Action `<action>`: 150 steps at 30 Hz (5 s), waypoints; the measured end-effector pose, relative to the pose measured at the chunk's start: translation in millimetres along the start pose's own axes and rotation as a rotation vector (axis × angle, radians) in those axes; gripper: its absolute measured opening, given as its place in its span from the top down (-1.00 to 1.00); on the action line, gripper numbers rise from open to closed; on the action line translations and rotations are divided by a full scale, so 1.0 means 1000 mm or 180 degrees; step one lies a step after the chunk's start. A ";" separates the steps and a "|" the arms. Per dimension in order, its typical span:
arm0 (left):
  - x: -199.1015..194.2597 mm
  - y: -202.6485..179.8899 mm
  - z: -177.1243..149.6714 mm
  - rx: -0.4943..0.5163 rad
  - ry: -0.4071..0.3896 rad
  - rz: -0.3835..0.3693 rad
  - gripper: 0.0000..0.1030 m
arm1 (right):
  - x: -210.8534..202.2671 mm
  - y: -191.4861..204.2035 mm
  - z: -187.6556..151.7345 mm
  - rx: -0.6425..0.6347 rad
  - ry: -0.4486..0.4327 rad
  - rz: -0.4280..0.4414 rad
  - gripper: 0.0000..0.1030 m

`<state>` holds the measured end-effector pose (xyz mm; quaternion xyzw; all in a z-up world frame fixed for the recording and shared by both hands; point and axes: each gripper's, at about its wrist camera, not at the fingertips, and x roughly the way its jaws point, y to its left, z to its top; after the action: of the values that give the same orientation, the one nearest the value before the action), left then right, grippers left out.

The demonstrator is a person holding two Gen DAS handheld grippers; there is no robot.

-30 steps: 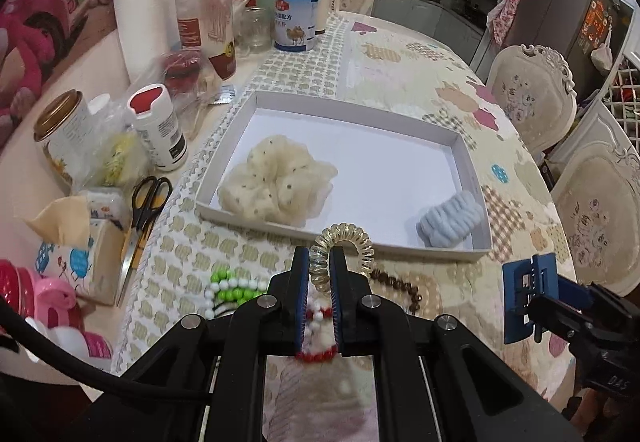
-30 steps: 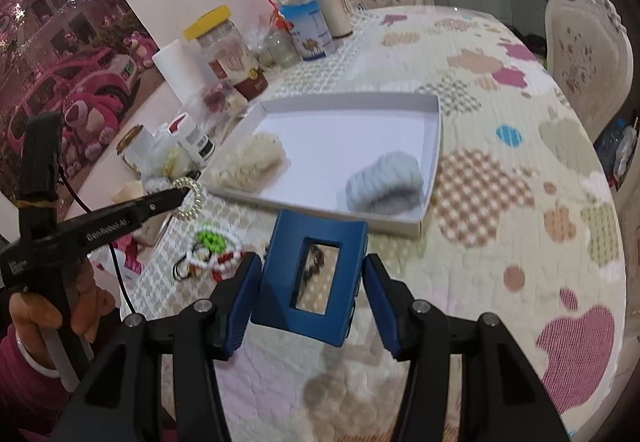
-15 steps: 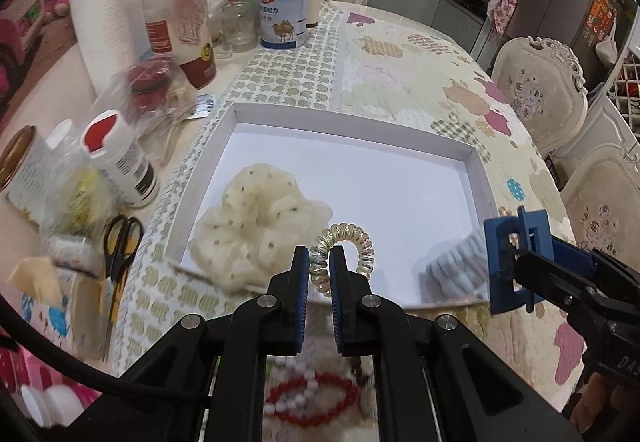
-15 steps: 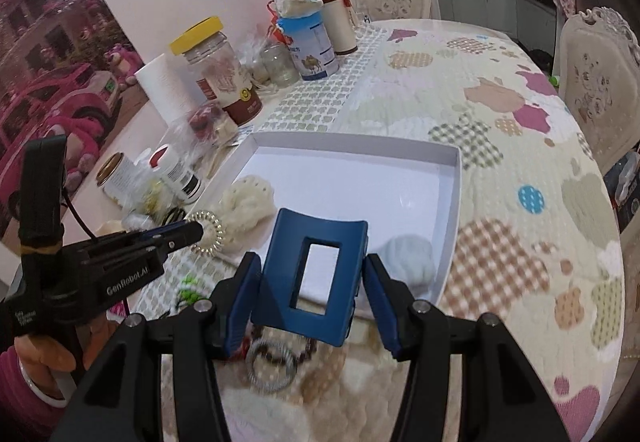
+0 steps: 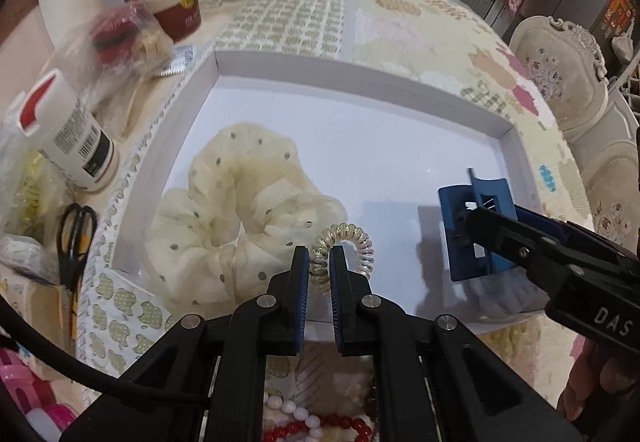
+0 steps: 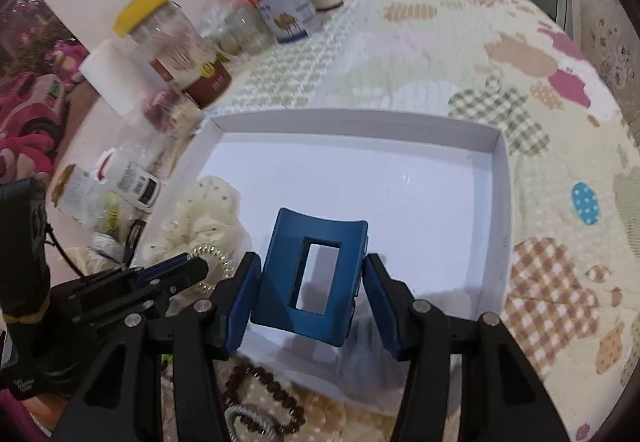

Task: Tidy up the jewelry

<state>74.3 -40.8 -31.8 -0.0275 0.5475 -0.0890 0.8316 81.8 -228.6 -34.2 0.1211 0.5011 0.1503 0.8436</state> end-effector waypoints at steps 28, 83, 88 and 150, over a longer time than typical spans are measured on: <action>-0.020 -0.001 -0.004 -0.0032 -0.0213 0.0087 0.34 | -0.026 -0.011 -0.006 0.0219 -0.0307 0.0068 -0.37; -0.143 -0.031 -0.113 -0.0107 -0.0766 0.0397 0.34 | -0.158 0.012 -0.129 -0.0103 -0.0565 -0.0315 -0.41; -0.143 -0.029 -0.117 -0.0121 -0.0757 0.0426 0.34 | -0.157 0.013 -0.133 -0.0144 -0.0530 -0.0284 -0.41; -0.130 0.102 -0.147 -0.0971 -0.0370 0.0455 0.34 | -0.123 0.038 -0.138 -0.0270 -0.0391 0.0135 -0.38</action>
<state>-97.9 90.6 13.0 -0.1194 0.5063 0.0562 0.8522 -100.7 -232.2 14.2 0.1048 0.4389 0.1814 0.8738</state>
